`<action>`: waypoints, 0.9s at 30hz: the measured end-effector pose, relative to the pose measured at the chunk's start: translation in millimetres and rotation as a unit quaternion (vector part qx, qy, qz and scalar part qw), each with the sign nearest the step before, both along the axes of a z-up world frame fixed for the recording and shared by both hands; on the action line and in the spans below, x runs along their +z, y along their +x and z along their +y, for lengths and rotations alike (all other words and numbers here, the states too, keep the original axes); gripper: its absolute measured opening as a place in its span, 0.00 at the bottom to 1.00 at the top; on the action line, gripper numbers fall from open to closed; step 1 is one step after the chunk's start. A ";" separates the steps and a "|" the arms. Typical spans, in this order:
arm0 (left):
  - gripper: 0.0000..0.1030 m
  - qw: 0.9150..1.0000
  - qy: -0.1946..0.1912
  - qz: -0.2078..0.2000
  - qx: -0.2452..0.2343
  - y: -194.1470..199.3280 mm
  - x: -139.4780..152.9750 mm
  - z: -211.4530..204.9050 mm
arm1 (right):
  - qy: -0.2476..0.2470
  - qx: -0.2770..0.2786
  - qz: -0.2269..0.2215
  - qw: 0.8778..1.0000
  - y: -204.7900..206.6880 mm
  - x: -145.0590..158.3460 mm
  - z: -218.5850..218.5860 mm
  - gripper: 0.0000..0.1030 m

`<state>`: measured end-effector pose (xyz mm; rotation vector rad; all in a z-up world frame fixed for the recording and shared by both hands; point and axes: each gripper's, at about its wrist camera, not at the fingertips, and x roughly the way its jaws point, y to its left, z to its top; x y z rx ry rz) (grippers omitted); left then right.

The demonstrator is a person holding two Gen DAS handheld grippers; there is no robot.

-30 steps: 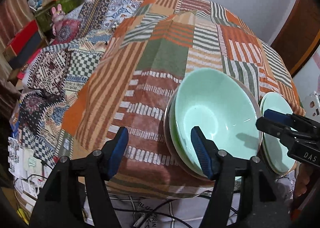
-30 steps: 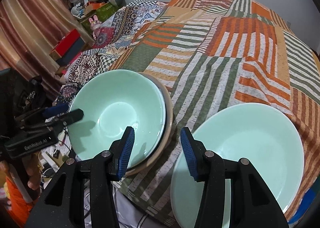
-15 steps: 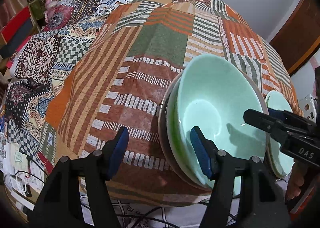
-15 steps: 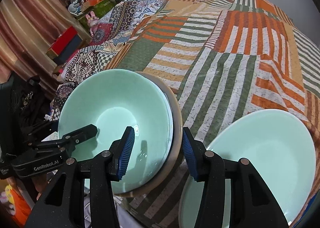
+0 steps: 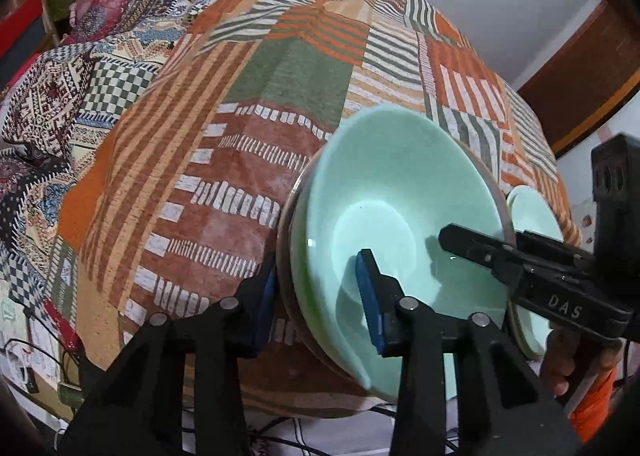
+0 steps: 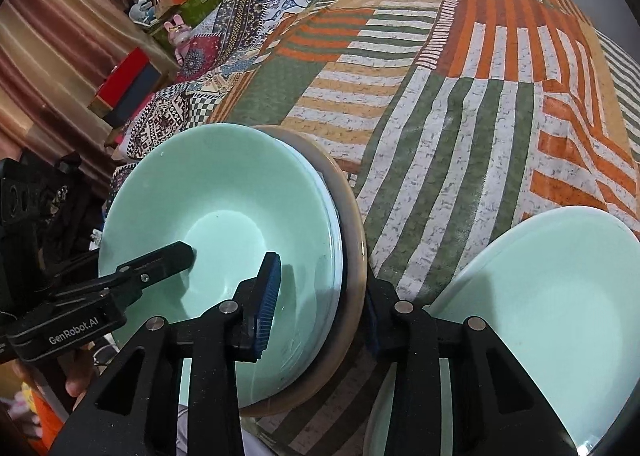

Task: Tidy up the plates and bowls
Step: 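Lower the mint-green bowl into the white bowl with both tools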

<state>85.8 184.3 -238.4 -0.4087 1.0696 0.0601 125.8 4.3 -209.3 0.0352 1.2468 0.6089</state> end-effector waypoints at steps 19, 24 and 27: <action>0.38 1.000 0.018 -0.001 0.015 -9.8 17.0 -7.8 | -0.011 -0.012 -0.007 1.000 -5.5 12.2 0.7 0.29; 0.37 0.999 0.028 -0.016 0.015 -13.7 31.5 -13.4 | -0.003 -0.016 -0.017 1.000 -7.6 21.3 -2.7 0.29; 0.37 0.999 0.030 -0.029 0.014 -16.3 42.8 -17.1 | 0.000 -0.018 -0.030 0.999 -11.2 30.2 -5.1 0.29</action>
